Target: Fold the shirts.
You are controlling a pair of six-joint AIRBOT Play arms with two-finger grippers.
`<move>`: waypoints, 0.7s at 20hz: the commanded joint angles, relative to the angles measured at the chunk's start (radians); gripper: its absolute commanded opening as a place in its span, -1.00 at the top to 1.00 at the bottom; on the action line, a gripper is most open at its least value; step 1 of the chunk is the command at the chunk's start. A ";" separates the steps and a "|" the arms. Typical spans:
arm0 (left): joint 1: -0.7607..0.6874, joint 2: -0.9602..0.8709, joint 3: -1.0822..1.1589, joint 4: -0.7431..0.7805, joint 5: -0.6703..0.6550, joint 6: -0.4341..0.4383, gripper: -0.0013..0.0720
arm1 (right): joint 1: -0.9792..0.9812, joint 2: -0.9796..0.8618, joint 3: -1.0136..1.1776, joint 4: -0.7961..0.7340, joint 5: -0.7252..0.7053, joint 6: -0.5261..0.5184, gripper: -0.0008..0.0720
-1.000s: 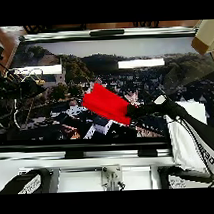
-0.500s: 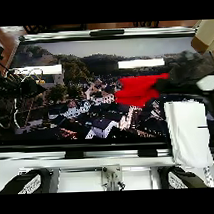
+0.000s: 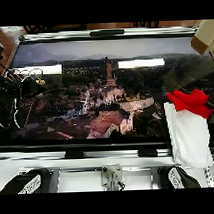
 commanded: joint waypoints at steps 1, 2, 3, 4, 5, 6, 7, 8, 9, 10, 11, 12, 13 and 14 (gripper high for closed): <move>0.001 0.000 0.000 0.000 0.001 0.021 0.88 | -0.060 0.044 0.004 -0.112 0.229 0.001 0.79; 0.001 0.000 0.000 0.000 0.001 0.021 0.88 | -0.060 0.058 0.004 -0.113 0.256 0.013 0.79; 0.001 0.000 0.000 0.000 0.001 0.028 0.88 | -0.060 0.069 0.004 -0.113 0.279 0.029 0.79; 0.001 0.000 0.000 0.000 0.001 0.046 0.88 | -0.060 0.081 0.004 -0.134 0.300 0.039 0.79; 0.001 0.000 0.000 0.000 0.001 0.047 0.88 | -0.060 0.089 0.001 -0.181 0.308 0.053 0.79; 0.001 0.000 0.000 0.000 0.002 0.047 0.88 | -0.060 0.098 -0.013 -0.246 0.315 0.072 0.79; 0.001 0.000 0.000 0.000 0.002 0.047 0.88 | -0.060 0.102 -0.040 -0.285 0.325 0.084 0.79; 0.001 0.000 -0.001 0.000 0.001 0.056 0.88 | -0.060 0.108 -0.085 -0.296 0.333 0.087 0.79; 0.001 0.000 -0.001 0.000 0.001 0.066 0.88 | -0.060 0.121 -0.139 -0.295 0.340 0.087 0.79; 0.001 0.000 -0.001 0.000 0.001 0.066 0.88 | -0.060 0.138 -0.207 -0.302 0.347 0.087 0.79; 0.001 0.000 -0.001 0.000 0.001 0.066 0.88 | -0.060 0.158 -0.275 -0.337 0.344 0.087 0.79; 0.001 0.000 -0.001 0.000 0.001 0.066 0.88 | -0.060 0.171 -0.332 -0.370 0.332 0.087 0.79; 0.001 0.000 -0.001 0.000 0.001 0.066 0.88 | -0.060 0.181 -0.377 -0.398 0.315 0.087 0.78; 0.001 0.000 -0.001 0.000 0.001 0.066 0.88 | -0.060 0.184 -0.409 -0.417 0.294 0.087 0.49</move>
